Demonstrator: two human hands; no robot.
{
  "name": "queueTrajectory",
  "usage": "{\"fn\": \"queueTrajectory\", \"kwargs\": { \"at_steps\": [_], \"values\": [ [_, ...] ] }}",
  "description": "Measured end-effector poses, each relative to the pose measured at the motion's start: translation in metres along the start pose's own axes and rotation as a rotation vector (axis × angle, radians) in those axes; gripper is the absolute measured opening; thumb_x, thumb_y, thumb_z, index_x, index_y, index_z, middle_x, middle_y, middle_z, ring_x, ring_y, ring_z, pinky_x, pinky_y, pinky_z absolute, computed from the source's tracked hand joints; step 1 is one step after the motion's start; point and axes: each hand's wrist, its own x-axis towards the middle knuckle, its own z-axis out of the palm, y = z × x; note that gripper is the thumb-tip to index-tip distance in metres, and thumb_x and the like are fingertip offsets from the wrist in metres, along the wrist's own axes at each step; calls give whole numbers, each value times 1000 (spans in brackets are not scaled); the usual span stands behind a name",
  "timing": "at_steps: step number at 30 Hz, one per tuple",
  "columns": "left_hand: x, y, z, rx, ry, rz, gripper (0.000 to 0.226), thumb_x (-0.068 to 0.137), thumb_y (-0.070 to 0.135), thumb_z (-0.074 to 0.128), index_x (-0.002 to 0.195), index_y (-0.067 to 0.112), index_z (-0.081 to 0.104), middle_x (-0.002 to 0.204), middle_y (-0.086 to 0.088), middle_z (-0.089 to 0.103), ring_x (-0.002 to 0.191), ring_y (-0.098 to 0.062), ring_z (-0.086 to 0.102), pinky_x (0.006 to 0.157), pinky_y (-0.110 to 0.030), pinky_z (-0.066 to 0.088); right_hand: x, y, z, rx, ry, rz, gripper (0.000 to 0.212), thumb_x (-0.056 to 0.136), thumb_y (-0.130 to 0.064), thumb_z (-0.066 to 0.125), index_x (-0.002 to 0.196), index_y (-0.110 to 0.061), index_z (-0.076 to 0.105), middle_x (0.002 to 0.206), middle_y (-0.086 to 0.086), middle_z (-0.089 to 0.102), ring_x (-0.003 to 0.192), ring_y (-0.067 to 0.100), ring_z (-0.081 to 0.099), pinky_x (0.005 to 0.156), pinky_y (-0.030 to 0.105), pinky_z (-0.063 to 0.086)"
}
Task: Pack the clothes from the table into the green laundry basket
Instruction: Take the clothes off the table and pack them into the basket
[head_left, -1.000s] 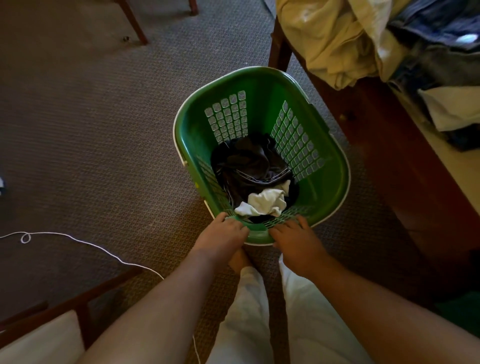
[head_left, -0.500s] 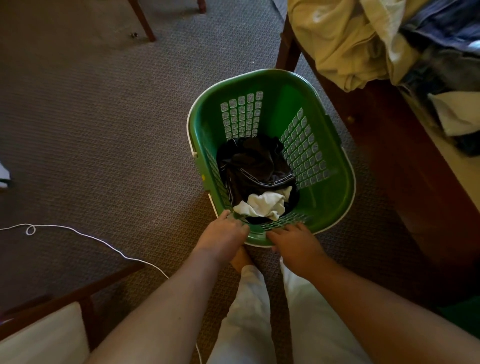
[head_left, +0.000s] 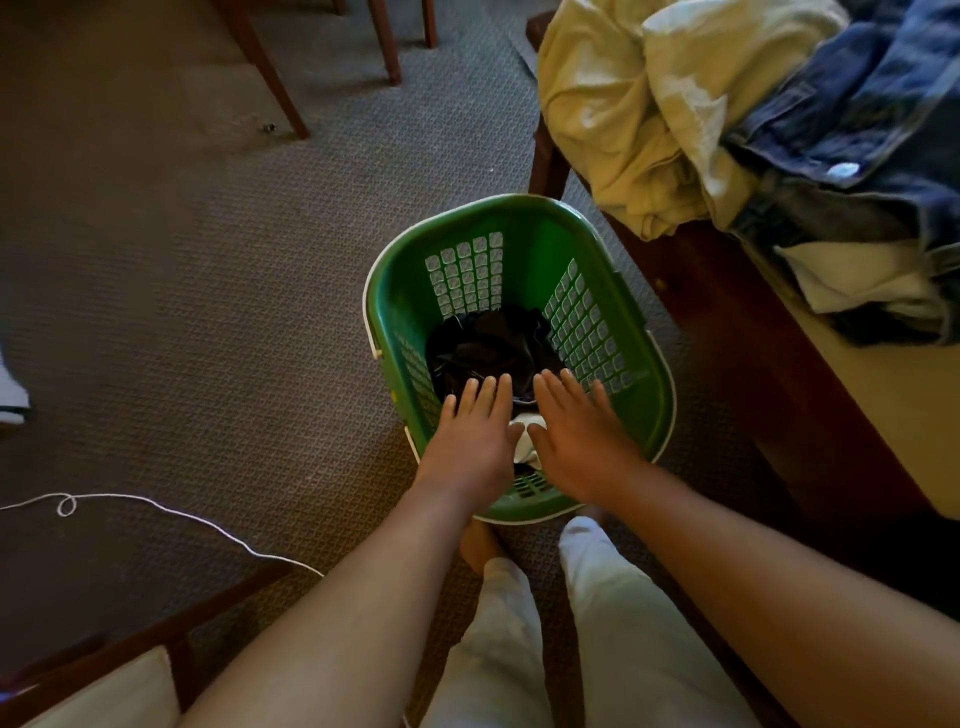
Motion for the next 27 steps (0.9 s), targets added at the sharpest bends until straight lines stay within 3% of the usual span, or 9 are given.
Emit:
{"fn": "queueTrajectory", "kwargs": {
  "at_steps": [3, 9, 12, 18, 22, 25, 27],
  "values": [
    [0, 12, -27, -43, 50, 28, 65, 112, 43, 22, 165, 16, -4, 174, -6, 0, 160, -26, -7, 129, -45, 0, -17, -6, -26, 85, 50, 25, 67, 107, -47, 18, 161, -14, -2, 170, 2, -3, 155, 19, -11, 124, 46, -8],
    [-7, 59, -109, -59, 246, 208, 63, 112, 38, 27, 166, 17, 1, 174, -3, 7, 160, -20, -1, 130, -42, 4, -65, -5, -100, 222, 416, 10, 65, 106, -45, 27, 161, -17, 9, 168, -3, 10, 155, 11, -5, 127, 38, 0],
    [3, 89, -149, -41, 331, 312, 64, 112, 36, 33, 166, 18, 4, 173, -4, 11, 160, -21, 3, 130, -42, 6, -79, 11, -140, 184, 577, 22, 62, 107, -39, 33, 160, -12, 17, 167, 3, 19, 156, 14, 1, 127, 41, 8],
    [64, 149, -212, -105, 419, 328, 74, 104, 52, 39, 165, 30, 4, 174, -4, 9, 160, -25, 9, 124, -59, 21, -76, 58, -215, 114, 806, 46, 60, 105, -34, 42, 156, -5, 30, 162, 10, 31, 155, 22, 15, 125, 46, 15],
    [118, 179, -238, -292, 339, 144, 92, 92, 72, 53, 162, 45, -1, 173, -11, -11, 159, -39, 8, 121, -63, 27, -58, 103, -252, 56, 757, 61, 70, 102, -42, 45, 158, -5, 23, 165, 10, 24, 156, 21, 7, 126, 46, 10],
    [151, 195, -250, -426, 261, 72, 110, 76, 82, 65, 157, 58, -6, 170, -14, -22, 157, -45, 6, 123, -59, 26, -47, 139, -275, -61, 568, 113, 99, 93, -63, 50, 161, -9, 2, 169, 8, 2, 155, 23, -12, 126, 47, -1],
    [173, 203, -253, -501, 195, 33, 113, 74, 75, 75, 158, 57, 1, 171, -15, -17, 156, -43, 15, 124, -52, 28, -41, 161, -286, -116, 432, 201, 121, 80, -80, 51, 159, -13, -13, 168, 6, -15, 152, 26, -25, 124, 52, -8]
  ]
}}
